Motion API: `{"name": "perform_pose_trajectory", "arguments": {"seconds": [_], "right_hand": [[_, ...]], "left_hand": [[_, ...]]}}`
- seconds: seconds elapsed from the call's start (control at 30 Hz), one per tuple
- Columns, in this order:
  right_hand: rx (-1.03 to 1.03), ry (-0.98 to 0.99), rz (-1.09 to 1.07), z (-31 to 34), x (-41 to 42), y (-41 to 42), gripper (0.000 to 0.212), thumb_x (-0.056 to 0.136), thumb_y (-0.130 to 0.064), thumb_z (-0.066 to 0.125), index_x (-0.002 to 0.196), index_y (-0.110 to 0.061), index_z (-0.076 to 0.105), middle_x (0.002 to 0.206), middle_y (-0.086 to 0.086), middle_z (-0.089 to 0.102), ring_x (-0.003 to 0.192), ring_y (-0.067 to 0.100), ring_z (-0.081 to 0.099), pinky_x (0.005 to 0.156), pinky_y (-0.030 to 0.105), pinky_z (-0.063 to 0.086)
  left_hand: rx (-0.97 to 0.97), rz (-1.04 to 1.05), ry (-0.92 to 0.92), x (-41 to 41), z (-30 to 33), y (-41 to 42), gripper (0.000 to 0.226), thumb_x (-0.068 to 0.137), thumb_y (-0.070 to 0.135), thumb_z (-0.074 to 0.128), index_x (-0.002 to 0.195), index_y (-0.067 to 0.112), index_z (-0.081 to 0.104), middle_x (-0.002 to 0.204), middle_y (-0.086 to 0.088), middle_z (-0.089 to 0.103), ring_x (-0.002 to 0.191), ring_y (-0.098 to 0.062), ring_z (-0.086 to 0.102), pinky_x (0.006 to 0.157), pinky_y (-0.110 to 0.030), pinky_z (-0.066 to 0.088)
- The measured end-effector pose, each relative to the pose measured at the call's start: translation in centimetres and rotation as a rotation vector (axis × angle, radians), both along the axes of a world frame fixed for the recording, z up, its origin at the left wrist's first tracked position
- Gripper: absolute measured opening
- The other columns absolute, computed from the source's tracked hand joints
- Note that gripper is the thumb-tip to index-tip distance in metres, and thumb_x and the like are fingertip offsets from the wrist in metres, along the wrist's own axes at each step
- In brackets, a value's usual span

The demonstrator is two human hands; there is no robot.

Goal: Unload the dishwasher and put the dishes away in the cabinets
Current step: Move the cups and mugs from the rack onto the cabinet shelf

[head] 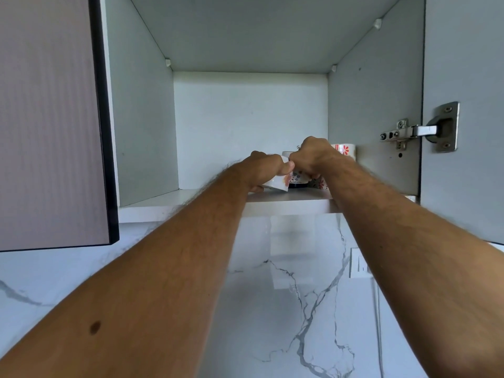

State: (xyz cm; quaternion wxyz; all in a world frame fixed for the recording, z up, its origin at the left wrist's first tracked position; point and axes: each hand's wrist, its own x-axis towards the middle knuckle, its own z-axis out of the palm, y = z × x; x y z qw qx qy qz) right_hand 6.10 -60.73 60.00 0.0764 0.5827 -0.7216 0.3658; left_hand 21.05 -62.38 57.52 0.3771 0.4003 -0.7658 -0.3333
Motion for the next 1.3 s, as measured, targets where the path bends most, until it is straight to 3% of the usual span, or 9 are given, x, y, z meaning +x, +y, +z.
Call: {"name": "perform_pose_trajectory", "arguments": {"seconds": [0.27, 0.37, 0.6, 0.7, 0.8, 0.97, 1.1, 1.17, 1.3], "right_hand": [[0.055, 0.056, -0.008, -0.2, 0.3, -0.1, 0.03, 0.092, -0.035, 0.051, 0.071, -0.015, 0.048, 0.07, 0.005, 0.053, 0.065, 0.025, 0.055, 0.07, 0.032, 0.047], [0.065, 0.062, -0.025, -0.3, 0.3, -0.2, 0.028, 0.092, -0.033, 0.052, 0.07, -0.015, 0.047, 0.069, 0.004, 0.051, 0.076, 0.03, 0.055, 0.079, 0.036, 0.05], [0.113, 0.068, -0.028, -0.5, 0.5, 0.4, 0.012, 0.084, -0.02, 0.056, 0.079, -0.009, 0.058, 0.071, 0.007, 0.059, 0.062, 0.023, 0.057, 0.071, 0.032, 0.053], [0.078, 0.026, 0.006, -0.6, 0.2, 0.5, 0.019, 0.079, -0.017, 0.055, 0.09, -0.007, 0.067, 0.082, 0.011, 0.069, 0.071, 0.03, 0.069, 0.077, 0.043, 0.061], [0.05, 0.021, 0.031, -0.5, 0.4, 0.7, 0.019, 0.081, -0.013, 0.055, 0.085, -0.006, 0.072, 0.08, 0.013, 0.073, 0.066, 0.031, 0.073, 0.066, 0.045, 0.062], [0.034, 0.045, 0.06, -0.5, 0.8, 1.5, 0.024, 0.079, -0.012, 0.054, 0.089, -0.006, 0.075, 0.07, 0.01, 0.074, 0.06, 0.023, 0.072, 0.065, 0.04, 0.063], [-0.188, -0.006, 0.106, -0.4, 0.8, 1.8, 0.034, 0.08, -0.009, 0.053, 0.108, -0.011, 0.073, 0.113, 0.012, 0.07, 0.097, 0.025, 0.067, 0.086, 0.031, 0.057], [-0.271, -0.035, 0.145, -0.3, 0.7, 1.9, 0.036, 0.079, -0.007, 0.054, 0.109, -0.017, 0.073, 0.118, 0.007, 0.067, 0.101, 0.022, 0.064, 0.086, 0.028, 0.054], [-0.333, -0.013, 0.158, -0.3, 0.7, 1.8, 0.038, 0.078, -0.004, 0.053, 0.107, -0.018, 0.073, 0.106, 0.002, 0.066, 0.094, 0.019, 0.062, 0.077, 0.023, 0.048]], "left_hand": [[-0.047, 0.062, -0.043, -0.3, 0.0, -0.6, 0.088, 0.053, 0.061, 0.068, 0.127, 0.016, 0.054, 0.118, -0.004, 0.066, 0.112, -0.024, 0.061, 0.081, -0.033, 0.047], [-0.069, 0.091, -0.079, -0.2, 0.0, -0.7, 0.082, 0.067, 0.058, 0.067, 0.132, 0.012, 0.047, 0.128, -0.009, 0.06, 0.122, -0.027, 0.055, 0.092, -0.038, 0.045], [-0.139, 0.116, -0.141, -0.1, 0.0, -0.8, 0.077, 0.079, 0.057, 0.067, 0.135, 0.011, 0.041, 0.128, -0.005, 0.056, 0.118, -0.026, 0.053, 0.099, -0.039, 0.046], [-0.174, 0.108, -0.184, -0.1, 0.0, -0.6, 0.074, 0.072, 0.061, 0.067, 0.124, 0.011, 0.054, 0.123, -0.013, 0.061, 0.114, -0.029, 0.058, 0.08, -0.032, 0.045], [-0.19, 0.114, -0.218, -0.1, 0.0, -0.5, 0.065, 0.067, 0.059, 0.066, 0.112, 0.012, 0.063, 0.114, -0.01, 0.065, 0.099, -0.025, 0.062, 0.069, -0.03, 0.041], [-0.21, 0.157, -0.223, 0.0, 0.1, -0.5, 0.038, 0.084, 0.043, 0.066, 0.102, 0.01, 0.061, 0.103, -0.008, 0.064, 0.082, -0.021, 0.056, 0.058, -0.028, 0.035], [-0.232, 0.211, -0.212, 0.1, 0.0, -0.5, 0.058, 0.083, 0.043, 0.069, 0.124, 0.007, 0.049, 0.121, -0.01, 0.058, 0.102, -0.025, 0.056, 0.067, -0.029, 0.037], [-0.262, 0.234, -0.226, 0.2, -0.1, -0.5, 0.062, 0.083, 0.041, 0.07, 0.129, 0.008, 0.046, 0.123, -0.007, 0.056, 0.109, -0.025, 0.054, 0.072, -0.028, 0.036], [-0.297, 0.241, -0.301, 0.4, 0.6, -0.4, 0.042, 0.08, 0.041, 0.072, 0.099, 0.009, 0.055, 0.102, -0.005, 0.06, 0.09, -0.022, 0.054, 0.063, -0.028, 0.038]]}}
